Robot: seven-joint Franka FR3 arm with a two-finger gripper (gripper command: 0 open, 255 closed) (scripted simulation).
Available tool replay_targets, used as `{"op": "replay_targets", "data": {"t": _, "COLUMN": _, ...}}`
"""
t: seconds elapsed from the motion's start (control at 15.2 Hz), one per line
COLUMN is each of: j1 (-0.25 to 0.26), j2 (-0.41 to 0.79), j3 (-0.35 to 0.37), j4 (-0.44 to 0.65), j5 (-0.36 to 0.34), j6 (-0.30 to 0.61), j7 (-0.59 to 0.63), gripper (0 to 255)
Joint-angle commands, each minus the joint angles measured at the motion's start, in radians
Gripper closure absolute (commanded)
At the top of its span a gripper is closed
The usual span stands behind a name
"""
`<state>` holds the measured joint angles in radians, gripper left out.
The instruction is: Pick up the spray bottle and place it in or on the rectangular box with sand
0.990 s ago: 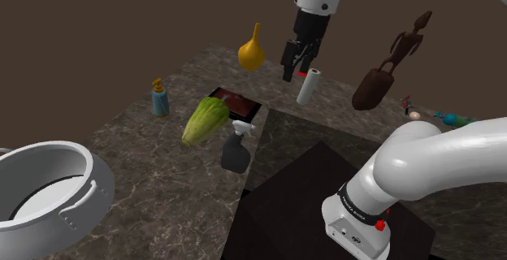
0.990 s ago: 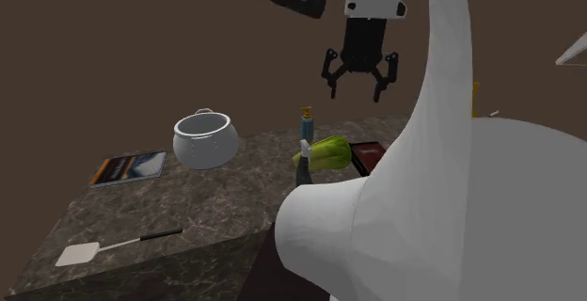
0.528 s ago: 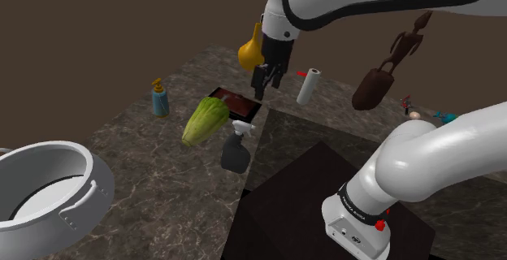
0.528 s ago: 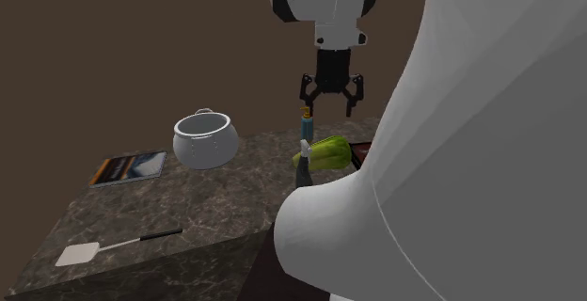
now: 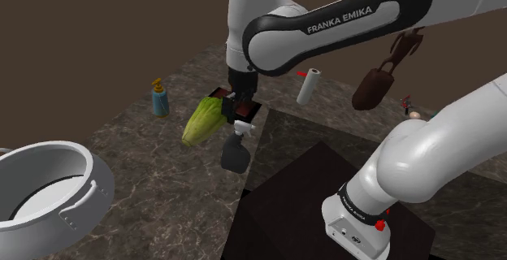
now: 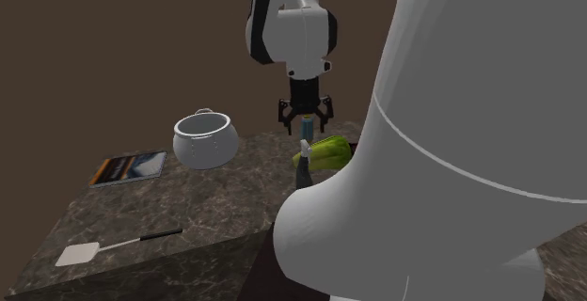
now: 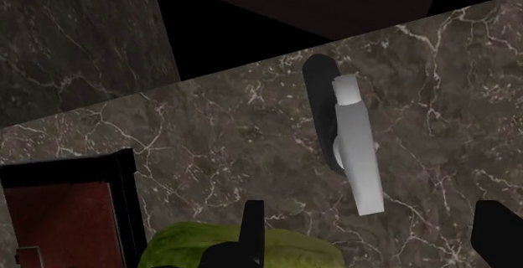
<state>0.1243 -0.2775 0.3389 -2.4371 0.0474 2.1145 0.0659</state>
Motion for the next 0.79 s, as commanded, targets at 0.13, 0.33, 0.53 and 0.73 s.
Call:
{"op": "replay_targets", "data": {"t": 0.13, "j1": 0.002, "j2": 0.061, "j3": 0.020, "j4": -0.004, "j5": -0.023, "j6": 0.066, "j7": 0.019, "gripper": 0}}
{"op": "replay_targets", "data": {"t": 0.33, "j1": -0.001, "j2": 0.084, "j3": 0.023, "j4": -0.027, "j5": -0.031, "j6": 0.110, "j7": 0.025, "gripper": 0}}
{"op": "replay_targets", "data": {"t": 0.53, "j1": -0.004, "j2": 0.105, "j3": 0.026, "j4": -0.045, "j5": -0.040, "j6": 0.149, "j7": 0.032, "gripper": 0}}
{"op": "replay_targets", "data": {"t": 0.73, "j1": -0.003, "j2": 0.105, "j3": 0.026, "j4": -0.045, "j5": -0.040, "j6": 0.149, "j7": 0.032, "gripper": 0}}
